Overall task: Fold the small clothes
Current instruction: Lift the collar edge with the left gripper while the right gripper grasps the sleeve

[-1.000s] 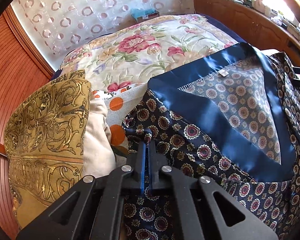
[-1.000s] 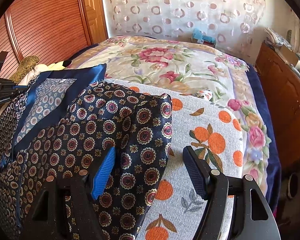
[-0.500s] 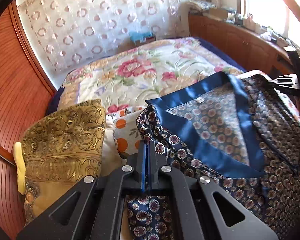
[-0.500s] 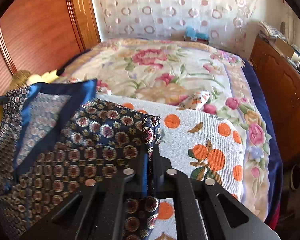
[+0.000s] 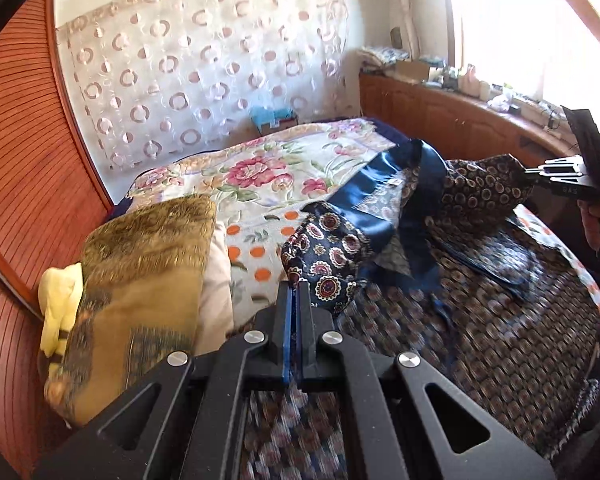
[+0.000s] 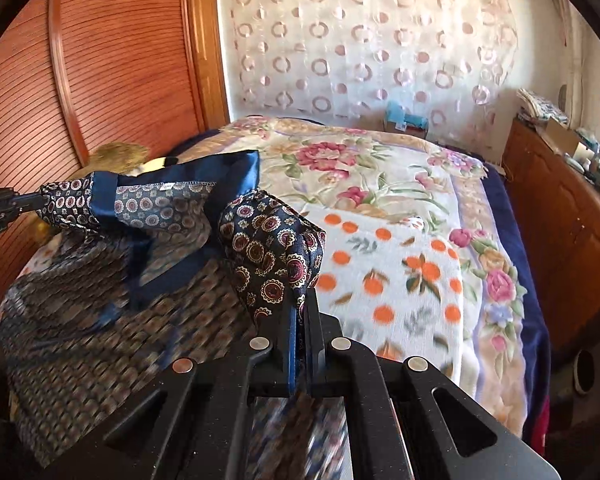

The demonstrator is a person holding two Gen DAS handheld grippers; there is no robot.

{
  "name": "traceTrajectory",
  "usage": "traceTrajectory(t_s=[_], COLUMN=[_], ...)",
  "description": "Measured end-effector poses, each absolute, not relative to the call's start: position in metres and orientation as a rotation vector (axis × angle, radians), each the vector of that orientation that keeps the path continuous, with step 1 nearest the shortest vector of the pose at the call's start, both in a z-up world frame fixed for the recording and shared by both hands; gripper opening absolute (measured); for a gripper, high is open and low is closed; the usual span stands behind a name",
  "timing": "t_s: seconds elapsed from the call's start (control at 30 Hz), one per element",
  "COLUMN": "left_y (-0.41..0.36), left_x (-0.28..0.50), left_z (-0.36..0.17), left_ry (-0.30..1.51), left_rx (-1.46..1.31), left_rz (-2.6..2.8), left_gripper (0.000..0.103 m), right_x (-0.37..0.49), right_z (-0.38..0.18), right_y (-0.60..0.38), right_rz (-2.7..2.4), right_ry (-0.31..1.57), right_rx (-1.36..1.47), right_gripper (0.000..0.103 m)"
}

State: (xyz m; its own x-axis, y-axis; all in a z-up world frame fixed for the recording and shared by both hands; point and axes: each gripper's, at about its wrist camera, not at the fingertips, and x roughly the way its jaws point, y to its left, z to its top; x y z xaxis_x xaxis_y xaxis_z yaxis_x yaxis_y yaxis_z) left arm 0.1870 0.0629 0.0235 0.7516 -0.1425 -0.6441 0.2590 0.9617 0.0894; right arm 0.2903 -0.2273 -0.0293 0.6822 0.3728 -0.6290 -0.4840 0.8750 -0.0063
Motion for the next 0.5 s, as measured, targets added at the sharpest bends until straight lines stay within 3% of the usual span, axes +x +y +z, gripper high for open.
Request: traceTrajectory(t_s=[0.2, 0.5], left_y=[0.085, 0.104], left_x=[0.112, 0.019], left_z=[0.022, -0.031], left_ry=[0.649, 0.709], left_rx=[0.117, -0.042], left_rz=[-0.203, -0.206], left_gripper=[0.002, 0.002], right_x=[0.211, 0.088], right_z=[-0.031, -0.064], right_y=[-0.247, -0.272], right_rz=[0.506, 0.568], right_ry=[0.649, 0.75], right_rx=[-0.181, -0.246], right_gripper=[0.002, 0.002])
